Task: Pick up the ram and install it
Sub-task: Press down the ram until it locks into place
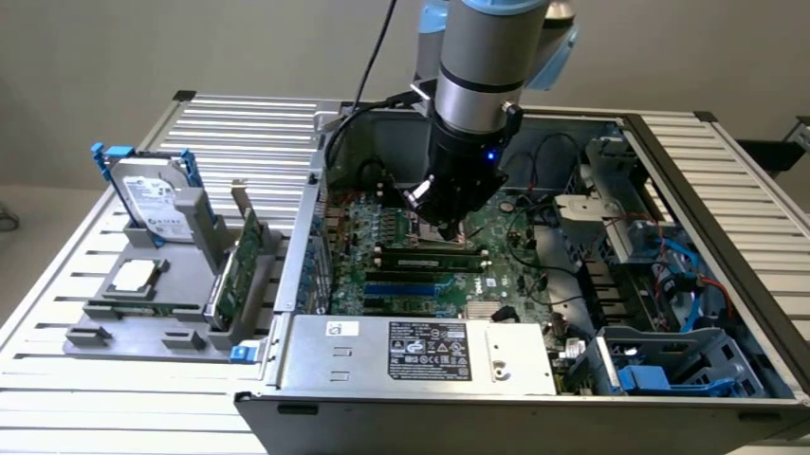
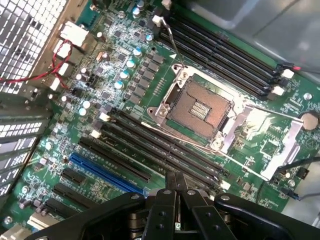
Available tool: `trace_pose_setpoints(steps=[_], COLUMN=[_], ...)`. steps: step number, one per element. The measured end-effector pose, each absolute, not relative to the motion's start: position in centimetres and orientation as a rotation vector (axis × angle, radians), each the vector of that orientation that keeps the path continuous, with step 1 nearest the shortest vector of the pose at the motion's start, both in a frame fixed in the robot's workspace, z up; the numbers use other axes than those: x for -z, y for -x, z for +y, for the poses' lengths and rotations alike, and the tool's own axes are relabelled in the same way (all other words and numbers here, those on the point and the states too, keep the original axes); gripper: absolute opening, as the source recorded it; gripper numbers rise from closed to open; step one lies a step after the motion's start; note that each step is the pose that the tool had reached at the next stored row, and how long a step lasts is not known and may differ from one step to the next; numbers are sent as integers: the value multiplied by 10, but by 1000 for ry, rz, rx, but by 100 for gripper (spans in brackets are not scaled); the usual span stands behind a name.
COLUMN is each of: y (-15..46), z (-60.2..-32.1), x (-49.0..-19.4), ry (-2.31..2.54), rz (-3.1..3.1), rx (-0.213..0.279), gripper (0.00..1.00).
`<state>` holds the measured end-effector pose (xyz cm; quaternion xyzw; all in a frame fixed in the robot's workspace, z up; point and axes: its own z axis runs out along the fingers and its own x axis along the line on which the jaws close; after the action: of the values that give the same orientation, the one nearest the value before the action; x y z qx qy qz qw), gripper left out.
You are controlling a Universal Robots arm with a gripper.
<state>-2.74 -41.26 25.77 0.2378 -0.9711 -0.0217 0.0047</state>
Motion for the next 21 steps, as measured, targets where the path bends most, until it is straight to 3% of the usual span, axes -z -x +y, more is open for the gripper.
trace_pose_setpoints(steps=[21], y=[27], z=[-413], x=[-257], ry=[-232], rz=[-3130], rx=[68], gripper=[11])
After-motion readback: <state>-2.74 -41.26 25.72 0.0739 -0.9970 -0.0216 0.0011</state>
